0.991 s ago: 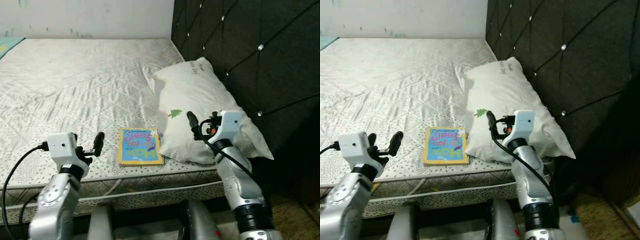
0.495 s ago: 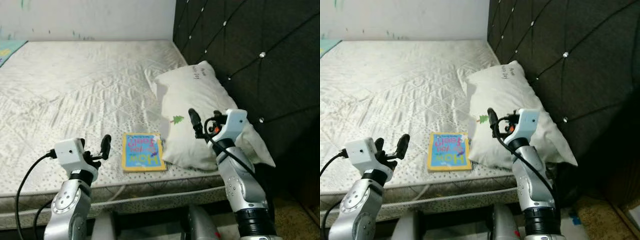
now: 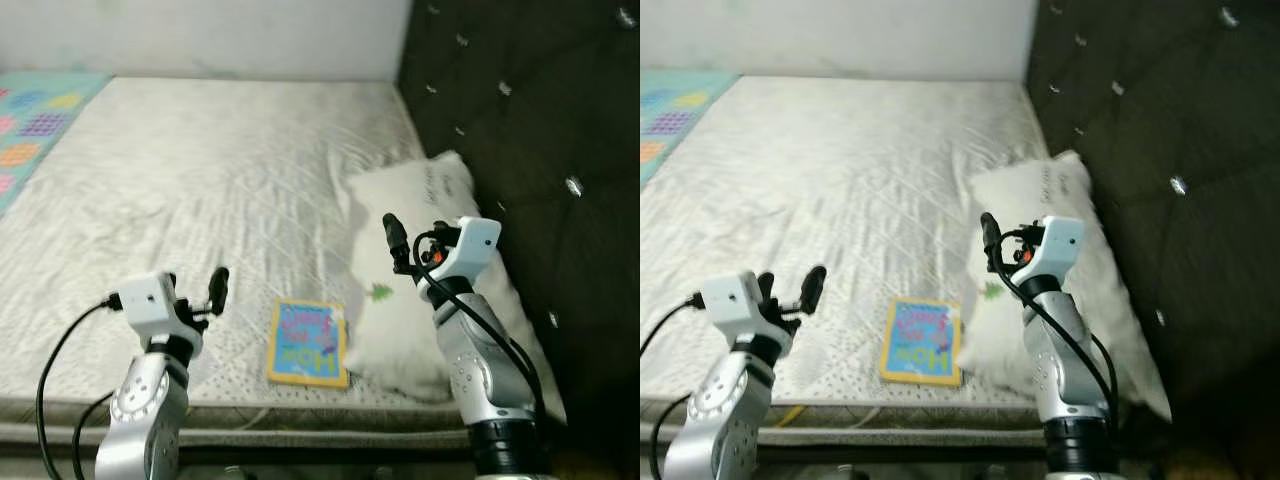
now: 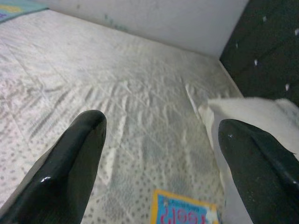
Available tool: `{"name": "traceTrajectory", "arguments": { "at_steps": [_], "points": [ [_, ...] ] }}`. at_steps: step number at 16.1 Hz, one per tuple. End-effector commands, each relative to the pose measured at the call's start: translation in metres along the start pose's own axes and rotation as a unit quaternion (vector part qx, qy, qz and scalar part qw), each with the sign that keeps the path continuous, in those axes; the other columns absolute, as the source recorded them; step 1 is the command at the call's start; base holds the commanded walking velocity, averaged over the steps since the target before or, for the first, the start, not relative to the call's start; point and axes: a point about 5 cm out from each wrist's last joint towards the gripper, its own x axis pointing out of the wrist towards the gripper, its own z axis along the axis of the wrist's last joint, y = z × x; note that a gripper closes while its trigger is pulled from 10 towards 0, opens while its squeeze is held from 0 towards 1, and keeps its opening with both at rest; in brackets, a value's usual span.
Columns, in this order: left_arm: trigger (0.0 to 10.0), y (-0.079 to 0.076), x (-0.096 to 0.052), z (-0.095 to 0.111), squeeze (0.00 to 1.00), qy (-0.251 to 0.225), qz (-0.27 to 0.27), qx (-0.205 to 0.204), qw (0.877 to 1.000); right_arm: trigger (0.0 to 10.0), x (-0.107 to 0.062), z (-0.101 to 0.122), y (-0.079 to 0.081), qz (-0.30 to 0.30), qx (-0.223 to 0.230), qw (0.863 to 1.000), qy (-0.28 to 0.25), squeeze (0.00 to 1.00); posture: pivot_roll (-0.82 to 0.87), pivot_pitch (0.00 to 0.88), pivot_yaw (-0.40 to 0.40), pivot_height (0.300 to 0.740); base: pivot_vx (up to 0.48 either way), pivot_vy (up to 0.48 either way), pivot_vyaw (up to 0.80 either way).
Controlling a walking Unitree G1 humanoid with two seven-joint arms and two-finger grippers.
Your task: Clean up the room
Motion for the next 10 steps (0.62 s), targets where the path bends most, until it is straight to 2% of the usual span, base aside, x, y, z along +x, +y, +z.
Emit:
{"name": "traceTrajectory", "arguments": {
  "at_steps": [1,5,8,10],
  "points": [
    [10.0,-0.005,0.001,0.0,0.0,0.0,-0.013,-0.007,1.0,10.0,-0.001,0.001,-0.002,-0.008,-0.001,1.0,0.001,0.0,0.0,0.068,-0.022,0.74,0.0,0.0,0.0],
    [10.0,-0.01,0.0,0.002,0.0,-0.003,-0.039,-0.022,0.999,10.0,-0.005,-0.001,-0.006,-0.02,-0.007,1.0,0.007,0.0,0.0,0.084,-0.022,0.74,0.0,0.0,0.0],
    [10.0,-0.01,0.0,0.002,0.0,-0.002,-0.034,-0.029,0.999,10.0,-0.01,-0.005,-0.013,-0.036,-0.001,0.999,0.017,0.0,0.0,0.095,-0.029,0.74,0.0,0.0,0.0],
    [10.0,-0.01,-0.001,0.001,0.0,0.001,-0.037,-0.038,0.999,10.0,-0.011,-0.006,-0.016,-0.044,-0.014,0.999,0.019,0.0,0.0,0.098,-0.032,0.74,0.0,0.0,0.0]
  ]
}}
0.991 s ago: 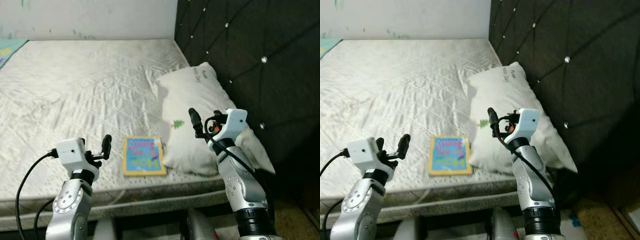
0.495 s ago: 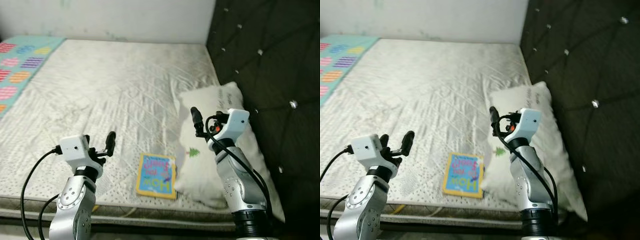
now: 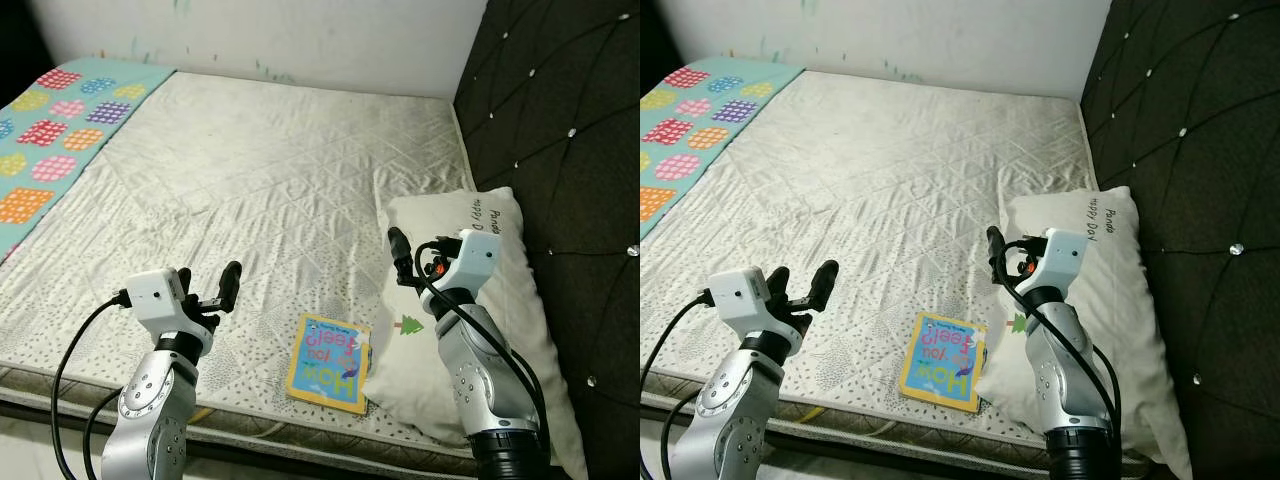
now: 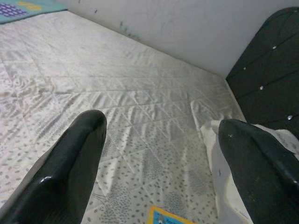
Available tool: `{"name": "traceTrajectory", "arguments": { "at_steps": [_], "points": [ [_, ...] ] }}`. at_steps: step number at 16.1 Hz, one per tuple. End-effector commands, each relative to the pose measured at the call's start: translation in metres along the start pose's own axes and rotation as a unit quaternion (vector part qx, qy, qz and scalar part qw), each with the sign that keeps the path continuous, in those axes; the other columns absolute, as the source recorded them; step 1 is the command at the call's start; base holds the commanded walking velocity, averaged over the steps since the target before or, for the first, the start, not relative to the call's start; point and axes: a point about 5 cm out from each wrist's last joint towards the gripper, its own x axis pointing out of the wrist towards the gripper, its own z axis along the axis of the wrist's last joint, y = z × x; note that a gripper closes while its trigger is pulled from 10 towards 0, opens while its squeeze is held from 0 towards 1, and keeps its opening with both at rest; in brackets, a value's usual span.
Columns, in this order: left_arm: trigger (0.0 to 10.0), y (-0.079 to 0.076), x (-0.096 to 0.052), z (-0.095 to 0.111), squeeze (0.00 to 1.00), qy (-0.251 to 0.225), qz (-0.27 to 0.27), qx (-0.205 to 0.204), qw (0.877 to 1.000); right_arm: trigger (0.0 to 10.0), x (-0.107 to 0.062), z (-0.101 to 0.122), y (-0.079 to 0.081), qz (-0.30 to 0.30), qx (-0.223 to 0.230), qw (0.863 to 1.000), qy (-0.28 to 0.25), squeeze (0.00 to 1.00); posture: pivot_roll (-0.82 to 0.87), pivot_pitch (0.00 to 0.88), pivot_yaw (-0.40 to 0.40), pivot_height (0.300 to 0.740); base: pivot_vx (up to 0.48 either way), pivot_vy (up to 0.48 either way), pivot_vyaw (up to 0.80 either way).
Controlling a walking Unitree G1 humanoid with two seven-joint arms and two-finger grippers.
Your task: Clean up the room
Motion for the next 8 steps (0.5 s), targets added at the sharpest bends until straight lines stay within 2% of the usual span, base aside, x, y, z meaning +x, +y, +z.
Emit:
{"name": "traceTrajectory", "arguments": {
  "at_steps": [1,4,6,8],
  "points": [
    [10.0,-0.0026,-0.0015,0.003,0.0,-0.004,-0.008,-0.004,1.0,10.0,-0.0026,0.0039,-0.0073,-0.021,-0.032,0.999,-0.008,0.0,0.0,0.099,-0.034,0.74,0.0,0.0,0.0],
    [10.0,-0.0029,-0.001,0.0035,0.0,-0.004,-0.01,-0.008,1.0,10.0,-0.0019,0.0023,-0.0101,-0.043,-0.059,0.997,-0.005,0.0,0.0,0.099,-0.037,0.74,0.0,0.284,0.0],
    [10.0,-0.0034,0.0,0.0037,0.0,-0.006,-0.01,-0.01,1.0,10.0,-0.0009,0.0049,-0.0076,-0.023,-0.082,0.996,-0.022,0.0,0.0,0.095,-0.041,0.74,0.0,0.332,0.0],
    [10.0,-0.0039,0.001,0.0036,0.0,-0.006,-0.009,-0.015,1.0,10.0,-0.0013,0.0036,-0.0087,-0.021,-0.076,0.997,-0.018,0.0,0.0,0.092,-0.042,0.74,0.0,0.371,0.0]
  ]
}}
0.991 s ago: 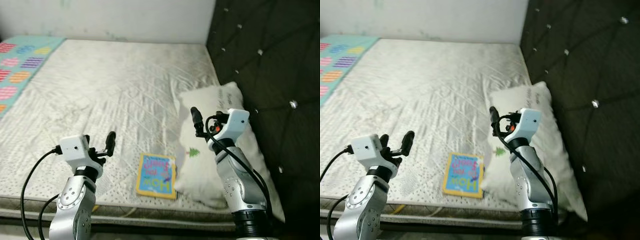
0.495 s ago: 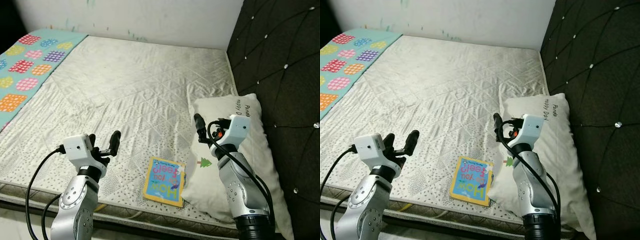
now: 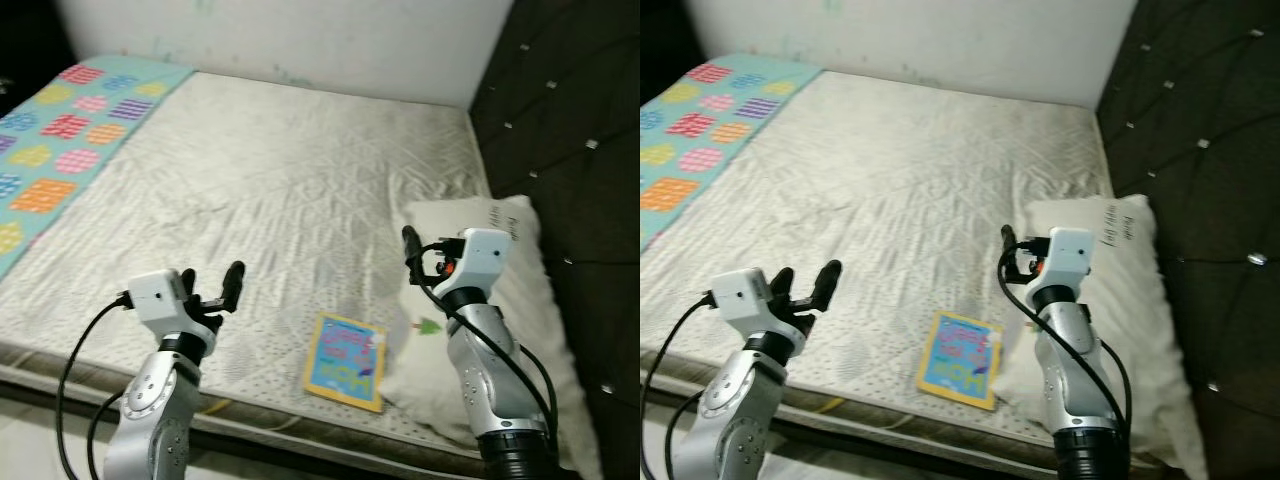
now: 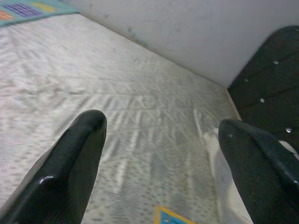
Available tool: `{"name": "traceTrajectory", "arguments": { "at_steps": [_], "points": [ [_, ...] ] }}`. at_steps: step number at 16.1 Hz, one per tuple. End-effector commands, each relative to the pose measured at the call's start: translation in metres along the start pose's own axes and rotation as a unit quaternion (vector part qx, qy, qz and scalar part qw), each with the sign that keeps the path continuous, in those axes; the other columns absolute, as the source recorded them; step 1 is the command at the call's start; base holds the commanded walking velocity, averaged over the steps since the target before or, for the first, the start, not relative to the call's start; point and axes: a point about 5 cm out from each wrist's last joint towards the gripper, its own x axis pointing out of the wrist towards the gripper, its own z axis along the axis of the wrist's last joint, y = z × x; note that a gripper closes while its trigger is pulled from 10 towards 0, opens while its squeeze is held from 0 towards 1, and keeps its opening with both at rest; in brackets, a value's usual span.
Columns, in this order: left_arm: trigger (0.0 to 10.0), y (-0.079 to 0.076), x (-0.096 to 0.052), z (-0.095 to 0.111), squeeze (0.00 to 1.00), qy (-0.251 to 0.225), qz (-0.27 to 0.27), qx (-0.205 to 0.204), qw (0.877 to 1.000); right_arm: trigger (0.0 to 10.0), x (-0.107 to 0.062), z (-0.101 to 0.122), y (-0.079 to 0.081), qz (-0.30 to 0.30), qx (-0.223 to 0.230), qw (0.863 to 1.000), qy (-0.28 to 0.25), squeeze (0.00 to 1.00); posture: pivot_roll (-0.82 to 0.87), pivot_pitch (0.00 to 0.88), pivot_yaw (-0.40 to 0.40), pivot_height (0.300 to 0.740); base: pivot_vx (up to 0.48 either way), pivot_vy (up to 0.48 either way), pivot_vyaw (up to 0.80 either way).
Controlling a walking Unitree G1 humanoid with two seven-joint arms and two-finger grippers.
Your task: Clean up the room
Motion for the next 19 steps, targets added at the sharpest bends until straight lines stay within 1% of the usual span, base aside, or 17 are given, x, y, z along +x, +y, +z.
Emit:
{"name": "traceTrajectory", "arguments": {
  "at_steps": [1,3,6,7,10,16,19],
  "points": [
    [10.0,-0.0028,0.0014,0.0032,0.0,-0.004,-0.006,-0.003,1.0,10.0,-0.0018,-0.0024,-0.0036,-0.007,-0.025,1.0,0.011,0.0,-0.01,0.092,-0.043,0.74,0.0,0.405,0.0],
    [10.0,-0.0032,0.0022,0.0032,0.0,-0.004,-0.005,-0.006,1.0,10.0,-0.0036,-0.0057,0.0001,0.013,0.012,0.999,0.026,0.0,-0.01,0.093,-0.043,0.74,0.0,0.407,0.0],
    [10.0,-0.0038,0.0032,0.0031,0.0,-0.004,-0.006,-0.009,1.0,10.0,-0.0051,-0.0066,0.0024,0.018,0.025,0.999,0.026,0.0,-0.01,0.094,-0.044,0.74,0.0,0.407,0.0],
    [10.0,-0.0038,0.0035,0.0031,0.0,-0.004,-0.006,-0.01,1.0,10.0,-0.0046,-0.0071,0.0021,0.017,0.025,0.999,0.029,0.0,-0.01,0.094,-0.044,0.74,0.0,0.412,0.0],
    [10.0,-0.0039,0.0036,0.003,0.0,-0.004,-0.005,-0.011,1.0,10.0,-0.0039,-0.0063,0.0022,0.021,0.026,0.999,0.028,0.0,-0.01,0.094,-0.045,0.74,0.0,0.412,-0.51],
    [10.0,-0.0037,0.0042,0.003,0.0,-0.004,-0.003,-0.014,1.0,10.0,-0.0045,-0.0075,0.002,0.025,0.025,0.999,0.032,0.0,-0.01,0.1,-0.047,0.74,0.0,0.42,0.0],
    [10.0,-0.0036,0.0045,0.0028,0.0,-0.003,-0.003,-0.014,1.0,10.0,-0.0049,-0.0087,0.0026,0.027,0.024,0.999,0.034,0.0,-0.01,0.1,-0.047,0.74,0.0,0.426,-0.63]
  ]
}}
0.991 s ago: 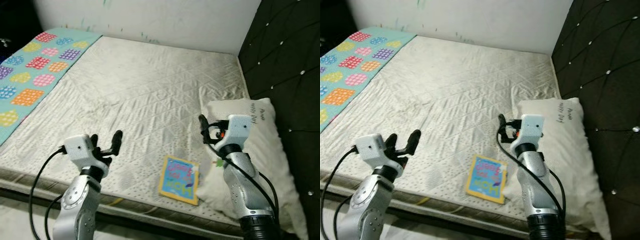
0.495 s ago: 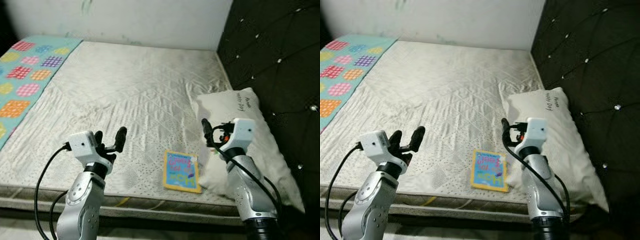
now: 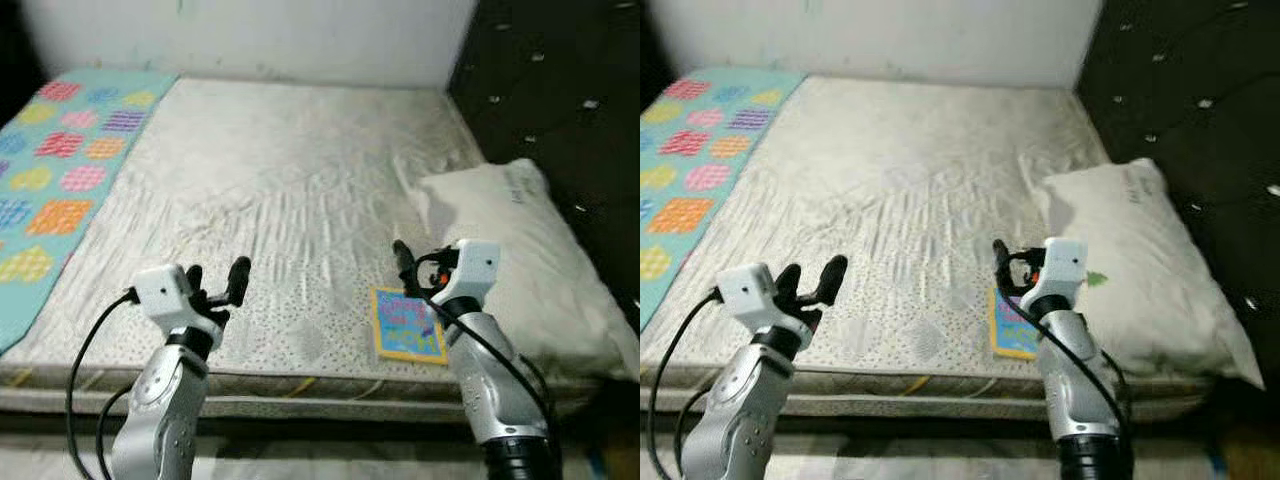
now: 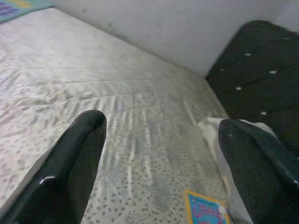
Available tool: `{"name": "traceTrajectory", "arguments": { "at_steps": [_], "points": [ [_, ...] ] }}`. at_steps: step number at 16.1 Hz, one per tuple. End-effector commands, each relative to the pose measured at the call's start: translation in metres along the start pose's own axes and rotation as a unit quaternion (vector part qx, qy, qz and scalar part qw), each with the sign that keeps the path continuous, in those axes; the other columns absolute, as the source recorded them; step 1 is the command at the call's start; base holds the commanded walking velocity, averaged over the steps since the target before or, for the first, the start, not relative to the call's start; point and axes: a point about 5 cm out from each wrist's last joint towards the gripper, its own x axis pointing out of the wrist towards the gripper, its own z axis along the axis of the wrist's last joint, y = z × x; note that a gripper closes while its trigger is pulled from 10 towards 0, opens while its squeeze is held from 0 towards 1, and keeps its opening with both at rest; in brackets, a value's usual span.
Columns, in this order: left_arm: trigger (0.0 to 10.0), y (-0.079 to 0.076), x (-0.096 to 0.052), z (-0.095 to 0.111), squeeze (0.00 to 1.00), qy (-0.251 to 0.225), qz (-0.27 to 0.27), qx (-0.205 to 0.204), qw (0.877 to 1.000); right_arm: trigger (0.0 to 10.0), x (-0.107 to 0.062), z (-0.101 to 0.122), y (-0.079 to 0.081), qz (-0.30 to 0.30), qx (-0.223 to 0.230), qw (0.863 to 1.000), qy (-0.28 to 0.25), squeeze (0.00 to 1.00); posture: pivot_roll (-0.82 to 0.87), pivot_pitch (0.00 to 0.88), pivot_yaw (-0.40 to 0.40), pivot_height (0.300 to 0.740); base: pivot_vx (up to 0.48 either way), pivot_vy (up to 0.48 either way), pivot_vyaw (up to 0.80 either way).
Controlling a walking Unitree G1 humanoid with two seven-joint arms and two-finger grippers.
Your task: Clean up the room
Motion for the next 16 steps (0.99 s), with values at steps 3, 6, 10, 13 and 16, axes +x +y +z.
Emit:
{"name": "traceTrajectory", "arguments": {
  "at_steps": [3,6,10,13,16],
  "points": [
    [10.0,0.0043,-0.0017,-0.0001,0.0,0.004,0.01,0.002,1.0,10.0,0.001,0.0031,0.005,0.008,0.0,1.0,-0.006,0.0,-0.02,0.102,-0.049,0.74,0.0,0.426,-0.13],
    [10.0,0.0041,-0.0015,-0.0007,0.0,0.004,0.011,0.0,1.0,10.0,0.0007,0.0021,0.0038,0.008,-0.002,1.0,-0.003,0.0,-0.02,0.103,-0.05,0.74,0.0,0.426,0.0],
    [10.0,0.0043,-0.001,-0.001,0.0,0.005,0.012,-0.003,1.0,10.0,0.0011,0.0007,0.0047,0.01,-0.004,1.0,0.0,0.0,-0.02,0.105,-0.049,0.74,0.0,0.429,0.0],
    [10.0,0.0043,-0.0002,-0.001,0.0,0.005,0.012,-0.004,1.0,10.0,0.0015,0.0002,0.0044,0.01,-0.003,1.0,0.002,0.0,-0.02,0.104,-0.049,0.74,0.0,0.437,0.0],
    [10.0,0.0042,0.0011,-0.0012,0.0,0.006,0.01,-0.004,1.0,10.0,0.0014,-0.0002,0.0033,0.01,-0.005,1.0,0.002,0.0,-0.02,0.101,-0.047,0.74,0.0,0.447,-0.14]
  ]
}}
